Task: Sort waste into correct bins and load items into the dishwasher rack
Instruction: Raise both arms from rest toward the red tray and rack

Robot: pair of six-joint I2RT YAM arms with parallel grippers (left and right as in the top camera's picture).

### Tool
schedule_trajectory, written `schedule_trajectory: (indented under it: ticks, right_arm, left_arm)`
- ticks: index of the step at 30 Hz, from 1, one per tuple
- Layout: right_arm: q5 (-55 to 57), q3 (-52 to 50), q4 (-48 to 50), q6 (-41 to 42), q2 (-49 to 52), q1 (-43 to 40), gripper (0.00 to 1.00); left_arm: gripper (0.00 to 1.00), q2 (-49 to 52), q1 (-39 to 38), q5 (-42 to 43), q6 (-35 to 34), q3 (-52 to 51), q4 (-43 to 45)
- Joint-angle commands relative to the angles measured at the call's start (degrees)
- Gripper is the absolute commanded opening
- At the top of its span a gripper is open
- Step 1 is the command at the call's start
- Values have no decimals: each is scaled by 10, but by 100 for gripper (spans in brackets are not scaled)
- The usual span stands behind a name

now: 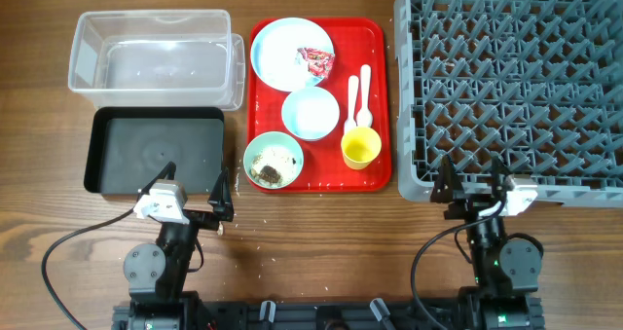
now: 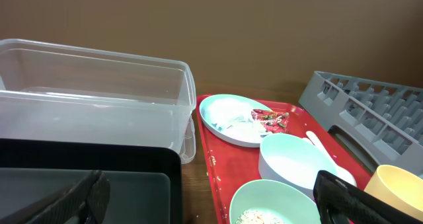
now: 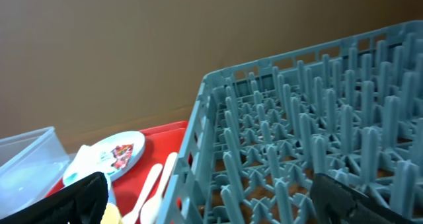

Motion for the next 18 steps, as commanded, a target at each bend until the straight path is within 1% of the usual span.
schedule_trajectory:
  ticks: [1, 4, 6, 9, 14, 18]
  right_arm:
    - [30, 0, 8, 5, -1, 3, 100]
    - [17, 0, 35, 12, -1, 3, 100]
    - [-28, 0, 85, 7, -1, 3, 100]
    - [-78, 11, 130, -58, -1, 3, 100]
    - [-100, 85, 103, -150, 3, 3, 100]
    - [-100, 175, 58, -210, 45, 3, 100]
  left_arm:
    - [100, -5, 3, -5, 11, -3, -2]
    - [100, -5, 3, -5, 11, -3, 7]
    - [100, -5, 3, 4, 11, -3, 31]
    - [100, -5, 3, 23, 10, -1, 66]
    - [100, -4, 3, 28, 7, 51, 74]
    - [100, 17, 3, 34, 7, 120, 68]
